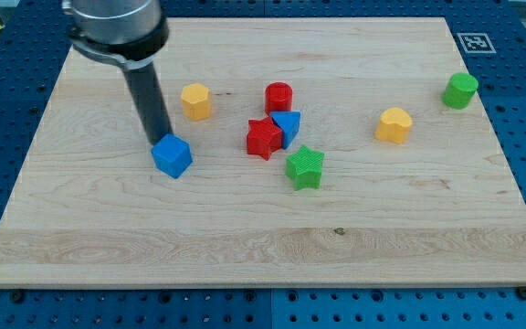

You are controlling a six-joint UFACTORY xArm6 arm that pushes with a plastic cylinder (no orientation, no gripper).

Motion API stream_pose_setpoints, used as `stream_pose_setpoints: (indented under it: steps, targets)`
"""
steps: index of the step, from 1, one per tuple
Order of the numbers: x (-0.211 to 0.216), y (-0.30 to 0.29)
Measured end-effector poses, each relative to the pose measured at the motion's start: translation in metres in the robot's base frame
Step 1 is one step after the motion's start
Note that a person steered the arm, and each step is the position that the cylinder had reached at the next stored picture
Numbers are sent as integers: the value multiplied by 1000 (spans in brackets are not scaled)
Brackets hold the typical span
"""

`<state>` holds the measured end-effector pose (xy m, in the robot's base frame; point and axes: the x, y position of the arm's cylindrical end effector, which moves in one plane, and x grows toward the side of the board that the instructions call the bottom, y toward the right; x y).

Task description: Push the blue cube to the left of the red star

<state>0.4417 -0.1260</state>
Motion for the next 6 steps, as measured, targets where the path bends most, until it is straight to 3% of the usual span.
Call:
stream_pose_setpoints:
  steps: [4, 6]
  targets:
    - [3, -47]
    - [-18, -20]
